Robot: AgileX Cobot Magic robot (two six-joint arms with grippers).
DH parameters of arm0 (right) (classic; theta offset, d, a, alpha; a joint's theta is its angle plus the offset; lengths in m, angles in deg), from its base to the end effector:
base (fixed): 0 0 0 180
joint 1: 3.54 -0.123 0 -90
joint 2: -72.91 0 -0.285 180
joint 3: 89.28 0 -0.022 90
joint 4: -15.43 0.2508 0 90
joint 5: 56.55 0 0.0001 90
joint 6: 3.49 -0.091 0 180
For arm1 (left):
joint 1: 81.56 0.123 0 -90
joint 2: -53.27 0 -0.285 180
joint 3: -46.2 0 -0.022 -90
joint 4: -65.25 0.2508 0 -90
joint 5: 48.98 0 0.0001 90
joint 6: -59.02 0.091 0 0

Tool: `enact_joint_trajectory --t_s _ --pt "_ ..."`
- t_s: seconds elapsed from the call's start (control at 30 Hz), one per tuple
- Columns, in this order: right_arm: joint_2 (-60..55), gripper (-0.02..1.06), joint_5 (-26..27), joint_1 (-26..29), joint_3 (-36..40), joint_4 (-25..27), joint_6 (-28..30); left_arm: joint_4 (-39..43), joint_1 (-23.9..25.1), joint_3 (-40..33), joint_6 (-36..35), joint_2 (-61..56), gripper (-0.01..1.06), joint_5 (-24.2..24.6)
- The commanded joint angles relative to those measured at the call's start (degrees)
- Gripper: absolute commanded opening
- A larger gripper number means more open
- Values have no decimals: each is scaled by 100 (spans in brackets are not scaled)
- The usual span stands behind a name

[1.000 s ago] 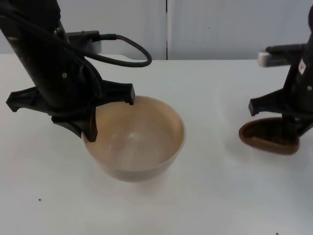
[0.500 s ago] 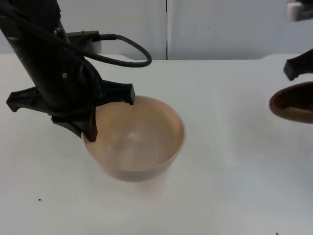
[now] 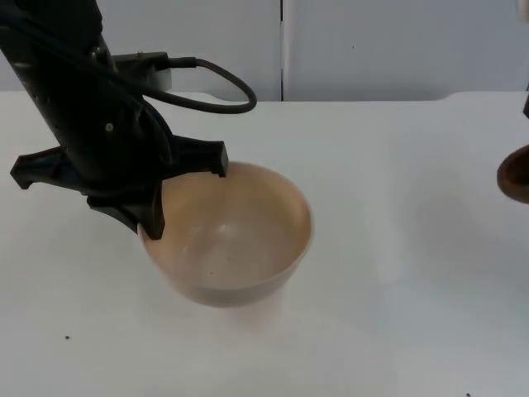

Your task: Pick up the bowl with the left hand and pour the coffee beans from the cup into the bowl with the right hand.

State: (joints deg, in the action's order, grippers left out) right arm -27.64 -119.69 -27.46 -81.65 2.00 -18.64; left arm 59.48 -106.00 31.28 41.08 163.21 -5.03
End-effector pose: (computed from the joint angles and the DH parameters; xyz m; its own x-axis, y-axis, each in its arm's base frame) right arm 0.2925 0.1091 0.2580 -0.9481 -0.2533 -0.1920 -0.2205 0.9593 -0.1766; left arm 0.3008 -0.1437 0.1766 -0.9870 0.0363 -0.1564 0.0581 0.9888 -0.1373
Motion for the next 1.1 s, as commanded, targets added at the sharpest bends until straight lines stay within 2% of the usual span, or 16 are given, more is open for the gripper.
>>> enact_joint_trajectory --t_s 0.0,0.5,0.63,0.77,0.8,0.83,1.07 --pt "66 0 -63 1 -24 3 62 -82 -26 28 -46 -26 0 -42" --pt "30 0 -108 -88 -195 85 62 -82 -26 28 -46 -26 0 -70" --pt "-218 0 -243 -391 -767 90 62 -82 -26 28 -46 -26 0 -70" --pt "-823 0 -604 -889 -1751 51 62 -82 -26 28 -46 -26 0 -70" --pt "-823 0 -604 -889 -1751 51 62 -82 -26 28 -46 -26 0 -70" --pt "-1124 0 -682 -1084 -2187 39 62 -82 -26 28 -46 -26 0 -70" --pt "-2193 0 -682 -1776 -3689 -2 154 -82 -26 28 -46 -26 0 -70"
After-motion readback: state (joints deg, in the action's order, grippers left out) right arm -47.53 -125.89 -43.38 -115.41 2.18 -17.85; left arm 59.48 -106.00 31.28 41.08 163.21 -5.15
